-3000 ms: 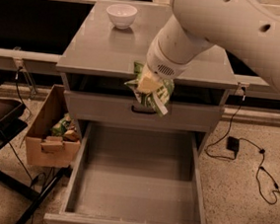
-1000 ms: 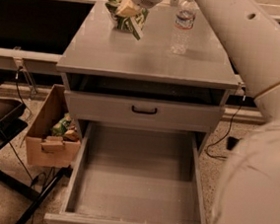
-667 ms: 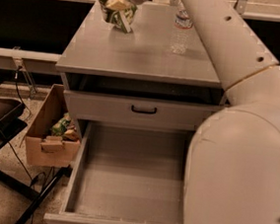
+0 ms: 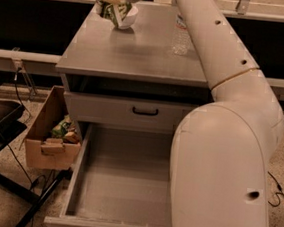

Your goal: Pick green jalapeno chip bag from middle drawer and place on counter

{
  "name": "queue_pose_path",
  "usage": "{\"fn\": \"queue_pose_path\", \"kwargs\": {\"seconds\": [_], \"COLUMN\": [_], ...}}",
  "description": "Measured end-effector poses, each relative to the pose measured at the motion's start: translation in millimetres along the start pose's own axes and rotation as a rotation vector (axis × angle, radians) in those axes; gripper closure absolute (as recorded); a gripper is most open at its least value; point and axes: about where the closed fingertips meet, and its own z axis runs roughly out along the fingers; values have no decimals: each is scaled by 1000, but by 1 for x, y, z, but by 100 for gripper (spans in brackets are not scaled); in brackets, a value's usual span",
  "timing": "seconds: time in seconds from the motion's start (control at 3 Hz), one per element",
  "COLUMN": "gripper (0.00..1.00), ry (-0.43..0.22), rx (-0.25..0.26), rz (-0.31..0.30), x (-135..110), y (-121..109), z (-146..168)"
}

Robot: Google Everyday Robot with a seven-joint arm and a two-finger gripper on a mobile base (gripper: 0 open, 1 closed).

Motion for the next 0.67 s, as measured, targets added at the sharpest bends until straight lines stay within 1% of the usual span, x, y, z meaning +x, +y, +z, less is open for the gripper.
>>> {"fn": "queue_pose_path", "kwargs": {"seconds": [0.33, 0.67], "gripper": [59, 29], "ry": [0, 0], "rx": [0, 0], "rz": [0, 0], "x": [0, 0], "y": [0, 0], "z": [0, 0]}}
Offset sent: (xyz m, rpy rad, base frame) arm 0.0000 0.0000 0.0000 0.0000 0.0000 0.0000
